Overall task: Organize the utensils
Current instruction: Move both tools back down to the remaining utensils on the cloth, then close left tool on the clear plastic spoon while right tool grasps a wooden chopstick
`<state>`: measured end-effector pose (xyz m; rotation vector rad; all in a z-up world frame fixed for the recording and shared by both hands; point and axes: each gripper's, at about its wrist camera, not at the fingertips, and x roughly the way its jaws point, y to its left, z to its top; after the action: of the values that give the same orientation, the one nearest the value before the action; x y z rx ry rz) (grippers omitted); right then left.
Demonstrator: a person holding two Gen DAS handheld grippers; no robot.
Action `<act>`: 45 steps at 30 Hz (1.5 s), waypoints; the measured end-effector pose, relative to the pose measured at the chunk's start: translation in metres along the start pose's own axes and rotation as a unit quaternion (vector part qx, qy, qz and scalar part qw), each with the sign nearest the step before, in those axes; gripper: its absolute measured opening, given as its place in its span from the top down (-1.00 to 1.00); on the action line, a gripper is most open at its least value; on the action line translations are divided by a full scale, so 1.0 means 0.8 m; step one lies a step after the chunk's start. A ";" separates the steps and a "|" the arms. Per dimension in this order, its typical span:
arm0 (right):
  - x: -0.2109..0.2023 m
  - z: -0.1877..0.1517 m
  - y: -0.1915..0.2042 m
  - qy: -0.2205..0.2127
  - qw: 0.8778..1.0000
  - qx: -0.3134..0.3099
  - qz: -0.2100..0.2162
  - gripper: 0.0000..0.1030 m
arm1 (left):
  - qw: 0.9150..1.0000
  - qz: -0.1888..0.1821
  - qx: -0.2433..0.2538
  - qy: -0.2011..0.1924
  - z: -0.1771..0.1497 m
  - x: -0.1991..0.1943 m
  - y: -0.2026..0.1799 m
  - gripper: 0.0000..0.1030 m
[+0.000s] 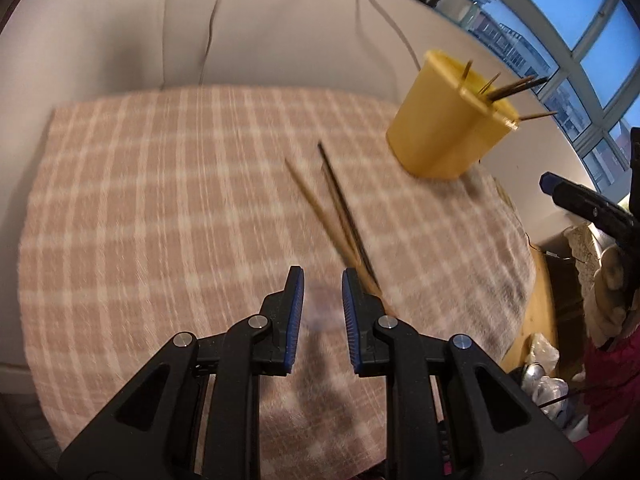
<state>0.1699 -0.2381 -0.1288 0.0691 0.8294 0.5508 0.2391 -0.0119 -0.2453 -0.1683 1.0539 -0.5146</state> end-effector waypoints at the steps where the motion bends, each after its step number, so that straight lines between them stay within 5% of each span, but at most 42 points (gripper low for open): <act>1: 0.005 -0.001 0.002 0.006 1.000 -0.001 0.005 0.35 | 1.000 -0.005 -0.007 0.007 -0.001 0.005 0.004 0.65; 21: 0.124 0.000 0.041 0.129 0.990 -0.010 0.052 0.38 | 0.989 -0.078 -0.111 0.066 -0.021 0.070 0.062 0.65; 26: 0.162 0.017 0.048 0.151 0.987 -0.014 0.045 0.41 | 0.990 -0.074 -0.106 0.059 -0.022 0.079 0.058 0.65; 31: 0.206 0.034 0.047 0.172 0.985 -0.002 0.027 0.45 | 0.992 -0.064 -0.094 0.049 -0.022 0.092 0.051 0.89; 45: 0.282 0.049 0.045 0.208 0.978 -0.004 -0.029 0.59 | 0.993 -0.069 -0.089 0.032 -0.016 0.106 0.063 0.91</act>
<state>0.3053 -0.0905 -0.2462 -0.0819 1.2328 0.5203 0.2771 -0.0078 -0.3371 -0.3859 1.1572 -0.5530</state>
